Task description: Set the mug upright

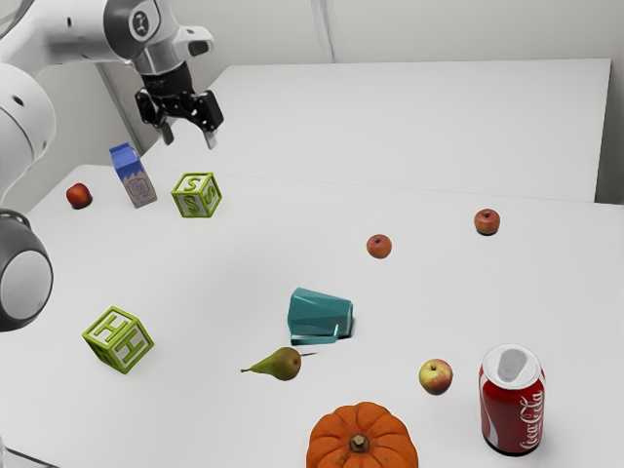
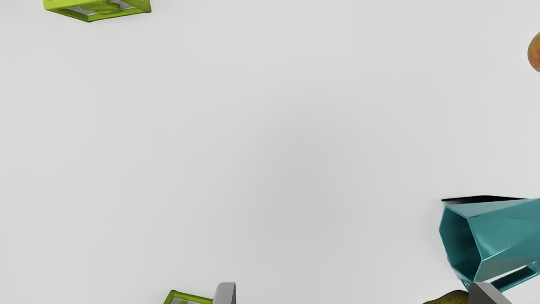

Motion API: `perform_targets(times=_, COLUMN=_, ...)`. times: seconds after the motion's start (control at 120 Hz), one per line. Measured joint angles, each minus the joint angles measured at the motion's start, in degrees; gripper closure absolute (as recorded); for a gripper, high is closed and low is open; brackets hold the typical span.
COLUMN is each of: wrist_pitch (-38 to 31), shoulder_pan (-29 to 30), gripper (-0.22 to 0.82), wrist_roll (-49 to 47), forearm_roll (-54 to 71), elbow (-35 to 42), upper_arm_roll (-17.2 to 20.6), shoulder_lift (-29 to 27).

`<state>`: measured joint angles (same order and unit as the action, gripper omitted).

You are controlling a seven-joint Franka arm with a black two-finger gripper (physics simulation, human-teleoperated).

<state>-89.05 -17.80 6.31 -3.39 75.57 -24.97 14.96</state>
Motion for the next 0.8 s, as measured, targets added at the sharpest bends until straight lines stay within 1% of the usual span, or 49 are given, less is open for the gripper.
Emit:
perform_targets(times=0.133, wrist_pitch=-0.06, shoulder_pan=0.28, gripper=0.0, wrist_roll=0.42, forearm_roll=-0.16, elbow=0.68, upper_arm_roll=-0.03, shoulder_lift=-0.56)
perform_targets(times=0.2, wrist_pitch=-0.34, shoulder_pan=0.12, gripper=0.0, wrist_roll=0.52, forearm_roll=-0.99, elbow=2.81, upper_arm_roll=0.66, shoulder_lift=-1.77)
perform_targets(times=0.258, wrist_pitch=-1.33, shoulder_pan=-0.3, gripper=0.0, wrist_roll=0.48, forearm_roll=-2.05, elbow=8.65, upper_arm_roll=1.43, shoulder_lift=-5.28)
perform_targets(times=0.292, wrist_pitch=-2.61, shoulder_pan=-0.55, gripper=0.0, wrist_roll=0.28, forearm_roll=-3.11, elbow=13.22, upper_arm_roll=1.82, shoulder_lift=-7.71)
perform_targets(times=0.45, wrist_pitch=-10.72, shoulder_pan=-0.82, gripper=0.0, wrist_roll=-0.98, forearm_roll=-9.09, elbow=33.95, upper_arm_roll=2.76, shoulder_lift=-18.94)
perform_targets(times=0.542, wrist_pitch=-15.37, shoulder_pan=-0.52, gripper=0.0, wrist_roll=-1.71, forearm_roll=-12.51, elbow=43.2, upper_arm_roll=2.84, shoulder_lift=-23.98)
perform_targets(times=0.667, wrist_pitch=-21.44, shoulder_pan=-1.3, gripper=0.0, wrist_roll=-2.26, forearm_roll=-16.82, elbow=50.51, upper_arm_roll=3.22, shoulder_lift=-26.37)
perform_targets(times=0.8, wrist_pitch=-27.77, shoulder_pan=-1.95, gripper=0.0, wrist_roll=-1.52, forearm_roll=-22.06, elbow=55.75, upper_arm_roll=3.37, shoulder_lift=-26.13)
